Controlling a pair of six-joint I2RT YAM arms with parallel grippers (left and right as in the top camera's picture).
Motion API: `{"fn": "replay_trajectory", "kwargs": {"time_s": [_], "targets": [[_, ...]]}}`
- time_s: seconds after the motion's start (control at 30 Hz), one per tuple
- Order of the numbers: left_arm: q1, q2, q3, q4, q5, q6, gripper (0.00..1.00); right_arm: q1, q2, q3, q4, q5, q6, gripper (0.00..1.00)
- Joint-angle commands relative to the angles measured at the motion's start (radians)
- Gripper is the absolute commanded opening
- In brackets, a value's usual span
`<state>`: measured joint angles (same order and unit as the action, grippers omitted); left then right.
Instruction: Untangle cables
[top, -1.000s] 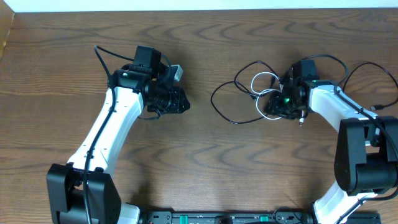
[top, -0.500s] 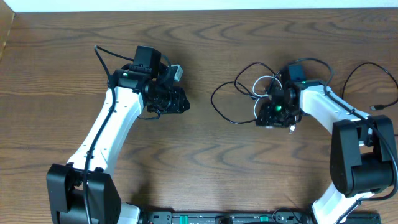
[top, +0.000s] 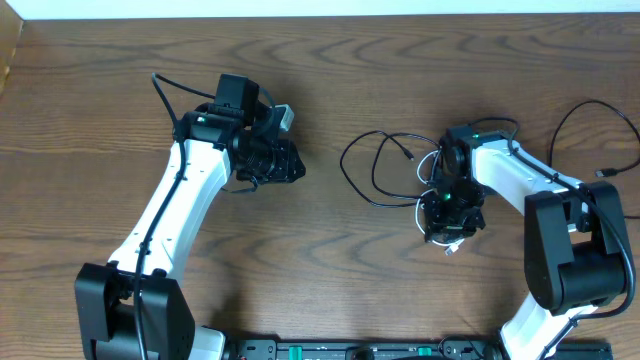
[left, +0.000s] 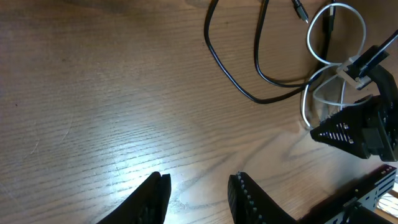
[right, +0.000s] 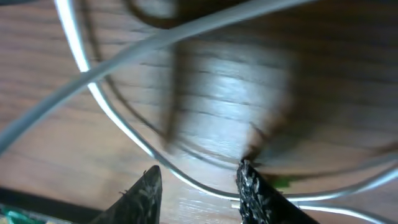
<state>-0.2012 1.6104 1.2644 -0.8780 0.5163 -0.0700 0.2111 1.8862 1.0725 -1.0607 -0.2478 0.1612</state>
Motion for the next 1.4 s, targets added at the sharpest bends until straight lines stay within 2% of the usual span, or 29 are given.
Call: {"fn": "replay_trajectory", "kwargs": {"time_s": [0.0,0.17,0.2,0.27,0.53,0.73,0.93,1.0,1.23,1.37], "targets": [[-0.002,0.004,-0.004,-0.003,-0.013,0.013,0.36,0.002,0.035,-0.022,0.017,0.176,0.09,0.37],[-0.002,0.004,-0.004,-0.003,-0.013,0.013,0.35,0.002,0.035,-0.022,0.034,0.22,0.116,0.32],[-0.002,0.004,-0.004,-0.003,-0.013,0.013,0.35,0.002,0.035,-0.022,0.035,0.22,0.116,0.2],[-0.002,0.004,-0.005,-0.003,-0.013,0.013,0.36,0.002,0.035,-0.022,0.035,0.219,0.116,0.12],[-0.002,0.004,-0.005,-0.003,-0.013,0.013,0.35,0.002,0.035,-0.021,0.035,0.175,0.115,0.12],[-0.002,0.004,-0.005,-0.003,-0.013,0.013,0.35,0.002,0.008,0.011,0.01,0.143,0.111,0.24],[-0.002,0.004,-0.005,-0.003,-0.013,0.013,0.35,0.002,-0.114,0.07,-0.003,0.052,0.033,0.34],[-0.002,0.004,-0.005,-0.003,-0.013,0.014,0.36,0.002,-0.185,0.093,-0.006,0.033,0.014,0.45],[-0.002,0.004,-0.005,-0.003,-0.013,0.013,0.36,0.002,-0.342,0.121,0.019,0.044,-0.029,0.65],[-0.002,0.004,-0.005,-0.003,-0.013,0.013,0.36,0.002,-0.37,0.12,0.06,0.124,-0.028,0.66]]}}
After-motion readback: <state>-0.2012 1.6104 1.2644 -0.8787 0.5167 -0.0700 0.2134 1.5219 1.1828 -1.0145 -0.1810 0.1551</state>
